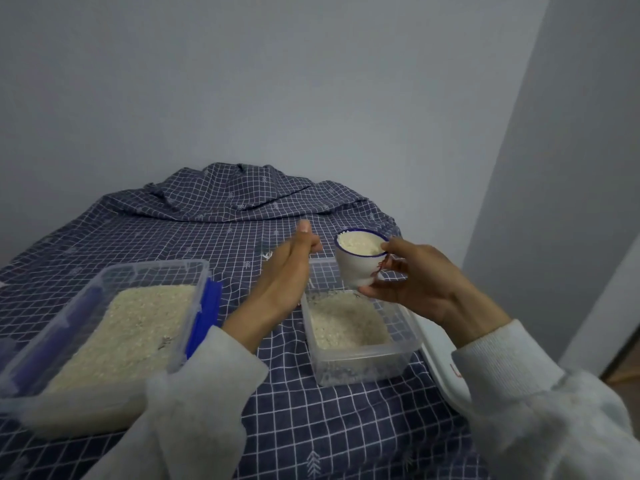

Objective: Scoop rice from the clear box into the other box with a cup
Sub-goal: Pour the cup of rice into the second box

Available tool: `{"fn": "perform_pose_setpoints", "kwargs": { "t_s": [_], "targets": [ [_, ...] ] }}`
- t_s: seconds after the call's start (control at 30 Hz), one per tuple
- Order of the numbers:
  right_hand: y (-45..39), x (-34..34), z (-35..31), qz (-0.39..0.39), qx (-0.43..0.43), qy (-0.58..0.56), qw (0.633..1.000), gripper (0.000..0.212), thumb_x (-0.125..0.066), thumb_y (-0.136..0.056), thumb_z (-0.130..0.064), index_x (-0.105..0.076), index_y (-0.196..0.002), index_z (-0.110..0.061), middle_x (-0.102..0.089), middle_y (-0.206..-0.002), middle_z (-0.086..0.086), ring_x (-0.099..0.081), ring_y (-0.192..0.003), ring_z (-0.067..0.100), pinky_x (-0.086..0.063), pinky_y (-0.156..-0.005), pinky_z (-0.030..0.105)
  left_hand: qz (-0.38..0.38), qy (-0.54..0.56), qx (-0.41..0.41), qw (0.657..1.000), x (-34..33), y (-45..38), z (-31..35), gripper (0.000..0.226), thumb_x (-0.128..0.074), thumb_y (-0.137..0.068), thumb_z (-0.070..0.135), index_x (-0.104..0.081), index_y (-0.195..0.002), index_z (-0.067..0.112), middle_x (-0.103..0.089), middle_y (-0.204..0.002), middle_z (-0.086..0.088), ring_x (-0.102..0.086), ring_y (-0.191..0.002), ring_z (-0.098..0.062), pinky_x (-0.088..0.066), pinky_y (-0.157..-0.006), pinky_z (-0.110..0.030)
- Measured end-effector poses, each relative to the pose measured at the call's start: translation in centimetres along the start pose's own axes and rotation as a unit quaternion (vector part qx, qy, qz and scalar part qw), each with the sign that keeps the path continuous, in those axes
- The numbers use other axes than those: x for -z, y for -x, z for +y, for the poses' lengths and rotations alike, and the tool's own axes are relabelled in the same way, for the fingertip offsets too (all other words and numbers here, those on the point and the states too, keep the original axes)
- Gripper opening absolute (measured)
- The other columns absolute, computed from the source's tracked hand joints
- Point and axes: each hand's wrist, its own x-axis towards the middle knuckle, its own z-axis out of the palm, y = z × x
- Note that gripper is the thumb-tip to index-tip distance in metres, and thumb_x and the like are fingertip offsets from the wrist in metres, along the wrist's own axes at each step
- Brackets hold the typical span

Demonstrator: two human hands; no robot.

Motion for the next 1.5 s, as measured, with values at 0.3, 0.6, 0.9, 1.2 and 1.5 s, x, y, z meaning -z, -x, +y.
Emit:
{"fn": "perform_pose_setpoints", "kwargs": {
  "t_s": [0.3, 0.6, 0.9, 1.2, 1.5],
  "targets": [
    [-0.7, 2.3, 0.2, 0.051, 0.058, 0.064, 0.995, 0.024, -0.064, -0.088, -0.010, -0.066, -0.111, -0.002, -0.061, -0.106, 0.015, -0.070, -0.080, 0.036, -0.060, -0.073, 0.053, -0.010, -0.005, 0.010, 1.000, -1.3, -1.0, -0.7, 0.088, -0.010, -0.075, 0.081, -0.054, -0.127, 0.025, -0.058, -0.131, 0.007, -0.048, -0.122, -0.010, -0.027, -0.101, -0.033],
    [-1.2, 2.3, 0.5, 0.087, 0.119, 0.158, 0.976, 0.040, -0.067, -0.087, -0.012, -0.060, -0.126, -0.010, -0.065, -0.113, 0.014, -0.067, -0.097, 0.033, -0.061, -0.072, 0.042, -0.011, -0.015, 0.019, 1.000, -1.4, -1.5, -1.3, 0.090, -0.008, -0.076, 0.081, -0.053, -0.129, 0.024, -0.057, -0.131, 0.008, -0.047, -0.123, -0.009, -0.025, -0.096, -0.030],
    [-1.7, 2.1, 0.4, 0.117, 0.154, 0.191, 0.962, 0.047, -0.069, -0.087, -0.012, -0.056, -0.132, -0.013, -0.062, -0.115, 0.015, -0.066, -0.100, 0.031, -0.061, -0.079, 0.046, -0.012, -0.015, 0.022, 1.000, -1.5, -1.7, -1.5, 0.091, -0.009, -0.074, 0.083, -0.052, -0.129, 0.025, -0.057, -0.130, 0.009, -0.047, -0.122, -0.009, -0.025, -0.096, -0.031],
    [-2.1, 1.9, 0.1, 0.145, 0.200, 0.212, 0.945, 0.040, -0.071, -0.086, -0.013, -0.059, -0.124, -0.019, -0.057, -0.112, 0.014, -0.065, -0.097, 0.031, -0.062, -0.070, 0.037, -0.015, -0.007, 0.024, 1.000, -1.6, -1.7, -1.6, 0.085, -0.010, -0.077, 0.078, -0.053, -0.128, 0.024, -0.058, -0.130, 0.008, -0.047, -0.122, -0.009, -0.025, -0.095, -0.030],
    [-2.3, 1.7, -0.1, 0.177, 0.238, 0.240, 0.924, 0.044, -0.072, -0.085, -0.016, -0.059, -0.126, -0.022, -0.054, -0.112, 0.000, -0.060, -0.110, 0.030, -0.059, -0.085, 0.045, -0.016, 0.000, 0.026, 1.000, -1.5, -1.8, -1.6, 0.086, -0.011, -0.074, 0.081, -0.053, -0.125, 0.026, -0.058, -0.129, 0.008, -0.047, -0.122, -0.009, -0.027, -0.096, -0.031]
  ]
}}
